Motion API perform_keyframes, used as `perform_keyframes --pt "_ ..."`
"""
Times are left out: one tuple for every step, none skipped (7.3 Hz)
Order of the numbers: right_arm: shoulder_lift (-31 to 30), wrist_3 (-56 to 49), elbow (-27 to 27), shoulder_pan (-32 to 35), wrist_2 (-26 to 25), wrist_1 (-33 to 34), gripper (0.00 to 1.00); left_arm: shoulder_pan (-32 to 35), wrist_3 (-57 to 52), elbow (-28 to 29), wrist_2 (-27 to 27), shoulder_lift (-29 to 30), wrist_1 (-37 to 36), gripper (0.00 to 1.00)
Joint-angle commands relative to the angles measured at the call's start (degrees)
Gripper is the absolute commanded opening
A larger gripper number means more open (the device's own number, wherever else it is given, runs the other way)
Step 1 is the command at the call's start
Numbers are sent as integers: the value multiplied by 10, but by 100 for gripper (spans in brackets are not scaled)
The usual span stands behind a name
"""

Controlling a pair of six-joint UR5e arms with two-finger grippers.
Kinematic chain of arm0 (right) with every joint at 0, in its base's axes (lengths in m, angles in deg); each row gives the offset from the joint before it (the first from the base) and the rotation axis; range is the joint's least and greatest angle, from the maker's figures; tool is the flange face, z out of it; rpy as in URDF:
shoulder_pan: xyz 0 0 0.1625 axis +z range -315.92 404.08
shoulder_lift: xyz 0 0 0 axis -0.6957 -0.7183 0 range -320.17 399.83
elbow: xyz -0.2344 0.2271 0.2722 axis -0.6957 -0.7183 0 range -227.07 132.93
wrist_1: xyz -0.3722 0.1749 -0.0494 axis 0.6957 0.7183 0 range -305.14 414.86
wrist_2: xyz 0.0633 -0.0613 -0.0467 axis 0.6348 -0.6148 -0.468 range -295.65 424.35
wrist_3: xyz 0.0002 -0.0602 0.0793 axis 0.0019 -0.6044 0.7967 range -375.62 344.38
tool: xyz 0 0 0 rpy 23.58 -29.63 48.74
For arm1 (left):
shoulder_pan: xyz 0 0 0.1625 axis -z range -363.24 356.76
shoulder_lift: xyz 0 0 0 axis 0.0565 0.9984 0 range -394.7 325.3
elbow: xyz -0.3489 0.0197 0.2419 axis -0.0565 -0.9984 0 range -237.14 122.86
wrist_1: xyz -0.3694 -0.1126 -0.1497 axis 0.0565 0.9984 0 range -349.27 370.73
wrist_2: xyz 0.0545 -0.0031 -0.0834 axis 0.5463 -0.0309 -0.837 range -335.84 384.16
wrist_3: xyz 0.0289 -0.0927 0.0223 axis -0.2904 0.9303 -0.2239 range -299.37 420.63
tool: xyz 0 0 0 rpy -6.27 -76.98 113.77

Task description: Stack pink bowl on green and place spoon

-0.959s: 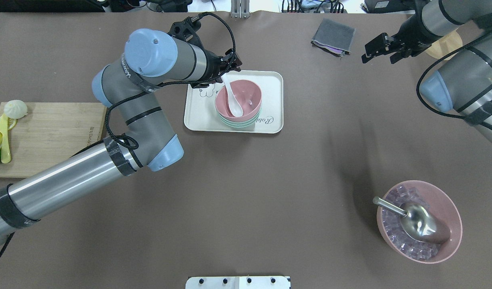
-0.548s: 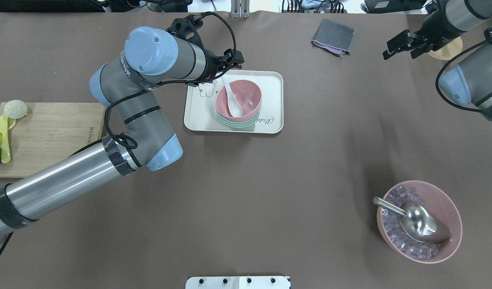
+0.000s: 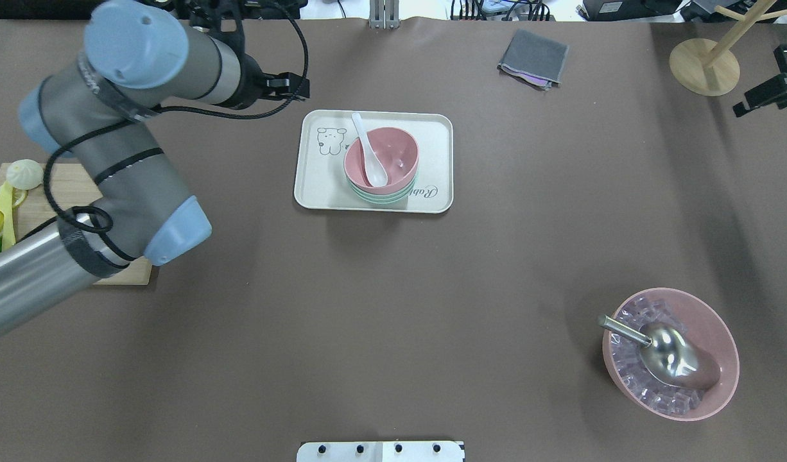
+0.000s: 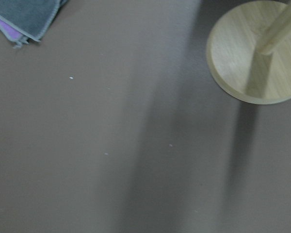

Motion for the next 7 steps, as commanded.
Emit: perform_keyframes --pt "-14 -121 -74 66 0 -1 100 90 -74 -68 -104 -71 -67 98" --pt "-19 -145 -98 85 -1 -3 100 145 -101 -69 -162 -113 -57 98" --pt "-51 -142 -97 94 -5 -17 100 167 -115 -68 -161 -162 -27 98" --pt "-67 -141 -95 96 -17 -23 100 206 -169 -67 -174 -211 0 98" --pt "-70 -140 -90 100 -21 -22 100 250 -278 -58 -225 -254 -14 98" --pt "-70 -137 -79 101 -28 -16 100 290 -369 -32 -247 -270 -54 98" --pt "-70 -131 -65 101 -29 -6 100 327 -460 -13 -251 -271 -92 98"
